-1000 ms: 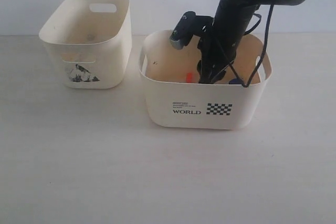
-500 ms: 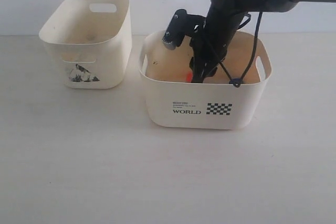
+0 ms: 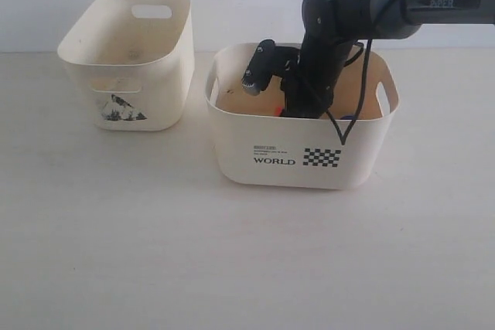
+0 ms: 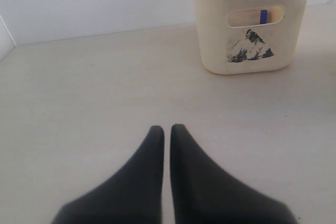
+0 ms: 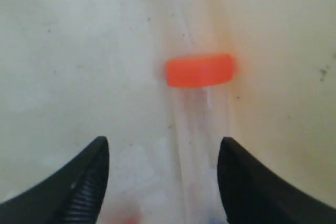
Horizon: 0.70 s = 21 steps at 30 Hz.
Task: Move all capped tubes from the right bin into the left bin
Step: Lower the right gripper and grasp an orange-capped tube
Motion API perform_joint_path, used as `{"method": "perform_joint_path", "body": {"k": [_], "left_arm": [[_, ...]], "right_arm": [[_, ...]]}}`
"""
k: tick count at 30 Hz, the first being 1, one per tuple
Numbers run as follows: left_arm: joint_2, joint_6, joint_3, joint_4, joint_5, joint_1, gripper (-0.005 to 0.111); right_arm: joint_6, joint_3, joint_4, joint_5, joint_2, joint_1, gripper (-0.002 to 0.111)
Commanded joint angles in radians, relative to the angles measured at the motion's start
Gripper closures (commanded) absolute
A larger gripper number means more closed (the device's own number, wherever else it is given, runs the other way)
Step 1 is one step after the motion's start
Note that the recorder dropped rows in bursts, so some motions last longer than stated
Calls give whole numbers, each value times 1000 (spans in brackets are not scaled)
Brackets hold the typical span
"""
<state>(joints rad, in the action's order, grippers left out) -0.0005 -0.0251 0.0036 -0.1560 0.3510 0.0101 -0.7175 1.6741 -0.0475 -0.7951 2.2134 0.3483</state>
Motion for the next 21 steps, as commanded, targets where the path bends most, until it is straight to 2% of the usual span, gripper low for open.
{"method": "perform_joint_path", "body": {"k": [1,6,21], "left_arm": [[0,-10,-4,6,-8,0,102],[0,-10,-4,6,-8,0,102],[0,-10,-4,6,-8,0,102]], "right_arm": [[1,1,-60,41,-3,0,50],[29,1,-111,47,-3,0,50],[36,1,-65,66,93,0,50]]}}
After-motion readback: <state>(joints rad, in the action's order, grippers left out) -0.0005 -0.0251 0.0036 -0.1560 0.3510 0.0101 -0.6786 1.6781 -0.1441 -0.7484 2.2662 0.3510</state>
